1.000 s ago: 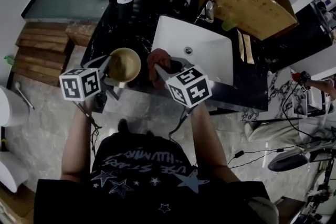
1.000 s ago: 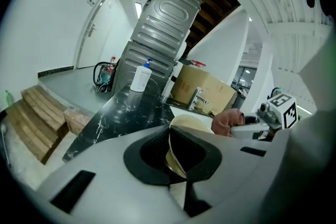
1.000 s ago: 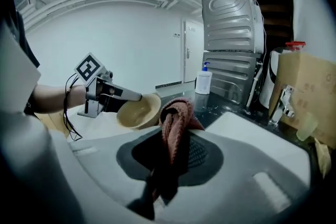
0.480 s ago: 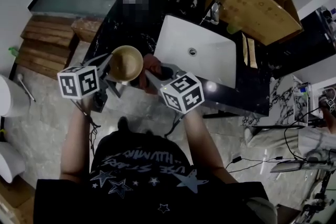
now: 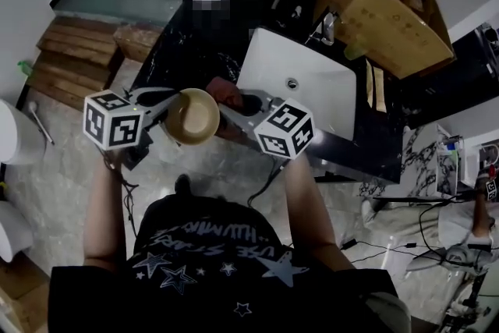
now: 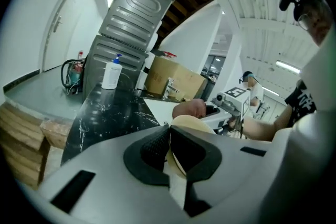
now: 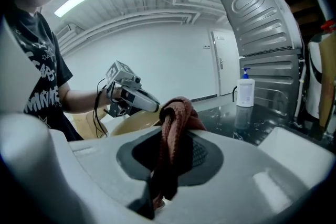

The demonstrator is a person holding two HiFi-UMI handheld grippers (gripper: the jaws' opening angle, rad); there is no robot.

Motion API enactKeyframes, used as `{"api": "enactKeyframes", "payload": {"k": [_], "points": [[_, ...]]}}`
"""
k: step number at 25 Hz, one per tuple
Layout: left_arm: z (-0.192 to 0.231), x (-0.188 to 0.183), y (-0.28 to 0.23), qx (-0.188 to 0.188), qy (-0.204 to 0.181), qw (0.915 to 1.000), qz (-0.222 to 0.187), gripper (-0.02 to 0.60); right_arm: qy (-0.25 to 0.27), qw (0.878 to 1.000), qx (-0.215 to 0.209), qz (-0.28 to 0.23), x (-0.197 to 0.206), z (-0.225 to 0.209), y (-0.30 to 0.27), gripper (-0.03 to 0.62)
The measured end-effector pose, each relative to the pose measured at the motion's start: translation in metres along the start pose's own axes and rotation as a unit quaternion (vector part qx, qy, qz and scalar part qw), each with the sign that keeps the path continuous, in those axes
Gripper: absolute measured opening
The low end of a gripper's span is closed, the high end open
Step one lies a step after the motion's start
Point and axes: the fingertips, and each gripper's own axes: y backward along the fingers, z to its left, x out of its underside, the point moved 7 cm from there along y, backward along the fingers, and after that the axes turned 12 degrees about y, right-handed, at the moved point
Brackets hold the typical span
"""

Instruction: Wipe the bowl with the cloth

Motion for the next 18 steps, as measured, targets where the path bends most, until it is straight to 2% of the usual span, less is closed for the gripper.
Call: {"api": "enactKeyframes", "payload": {"k": [3,5,8,11,14,18], "points": [[-0.004,0.004,-0.002,0.021,-0.036,0.9985,0.036,0.017,0.011,0.999,-0.039,0.002,0.002,0.0,-0.011,0.066],[-0.007,0.008,-0.004,0.05,-0.052,0.9955,0.061,0.017,0.016,0.997,-0.07,-0.003,0.003,0.001,-0.019,0.066],[-0.014,0.014,-0.01,0.101,-0.064,0.9887,0.091,0.017,0.016,0.992,-0.122,-0.015,0.002,0.003,-0.031,0.066],[-0.017,0.017,-0.014,0.119,-0.07,0.9852,0.102,0.017,0.01,0.988,-0.152,-0.017,0.004,0.003,-0.041,0.066],[-0.01,0.015,-0.012,0.11,-0.063,0.9876,0.093,0.017,-0.001,0.99,-0.137,-0.024,0.008,-0.003,-0.045,0.066],[-0.004,-0.001,-0.004,0.111,-0.026,0.9925,0.044,0.017,-0.007,0.997,-0.066,-0.03,0.019,-0.015,-0.039,0.066]]}}
